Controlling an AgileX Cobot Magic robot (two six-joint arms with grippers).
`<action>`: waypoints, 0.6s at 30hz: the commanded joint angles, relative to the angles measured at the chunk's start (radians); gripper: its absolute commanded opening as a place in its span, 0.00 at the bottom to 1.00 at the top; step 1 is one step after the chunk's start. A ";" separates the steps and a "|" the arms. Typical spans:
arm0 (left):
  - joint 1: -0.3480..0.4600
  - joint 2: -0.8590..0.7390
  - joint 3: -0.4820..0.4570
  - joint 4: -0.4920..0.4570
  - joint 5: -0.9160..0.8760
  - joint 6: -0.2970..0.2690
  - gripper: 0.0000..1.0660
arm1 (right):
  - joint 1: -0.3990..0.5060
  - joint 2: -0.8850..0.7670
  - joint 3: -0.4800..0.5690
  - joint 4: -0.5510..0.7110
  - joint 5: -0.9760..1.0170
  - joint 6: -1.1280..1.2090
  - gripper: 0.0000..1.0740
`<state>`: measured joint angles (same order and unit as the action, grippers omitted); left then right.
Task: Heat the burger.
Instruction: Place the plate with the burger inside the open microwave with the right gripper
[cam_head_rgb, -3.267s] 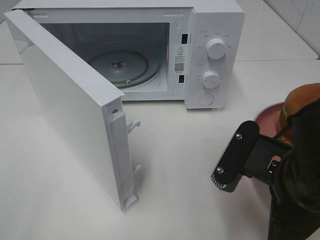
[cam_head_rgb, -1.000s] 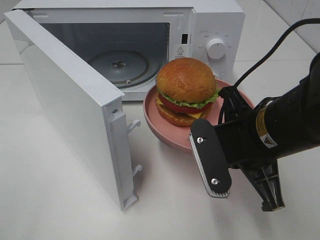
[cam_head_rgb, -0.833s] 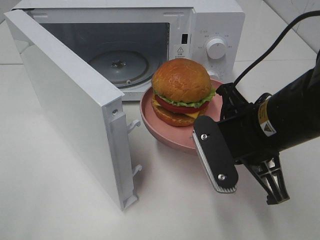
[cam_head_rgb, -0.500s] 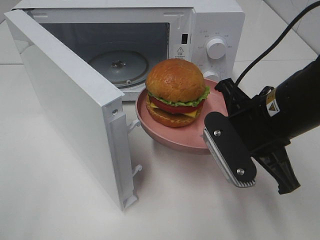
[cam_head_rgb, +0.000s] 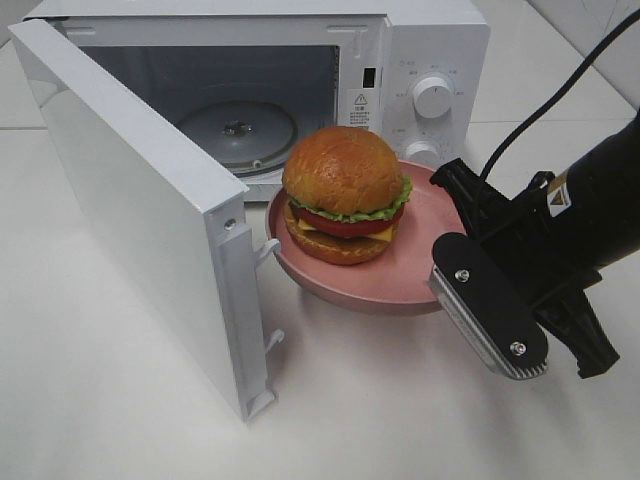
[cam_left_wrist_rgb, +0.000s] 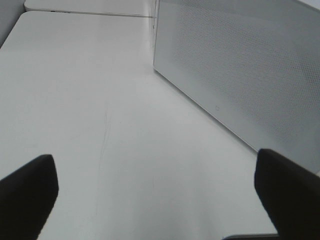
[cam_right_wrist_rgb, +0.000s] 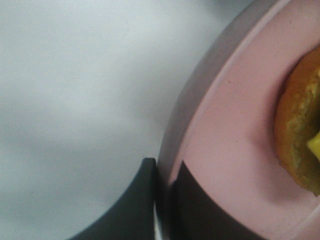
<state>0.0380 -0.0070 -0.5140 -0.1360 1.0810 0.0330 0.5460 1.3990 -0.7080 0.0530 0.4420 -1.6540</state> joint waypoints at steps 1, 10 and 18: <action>0.002 -0.015 0.000 0.000 -0.014 0.002 0.94 | -0.004 -0.014 -0.019 -0.025 -0.059 -0.012 0.00; 0.002 -0.015 0.000 0.000 -0.014 0.002 0.94 | 0.025 -0.013 -0.027 -0.030 -0.084 -0.009 0.00; 0.002 -0.015 0.000 0.000 -0.014 0.002 0.94 | 0.031 0.021 -0.081 -0.027 -0.085 0.006 0.00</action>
<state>0.0380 -0.0070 -0.5140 -0.1360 1.0810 0.0330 0.5760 1.4260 -0.7710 0.0200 0.4100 -1.6520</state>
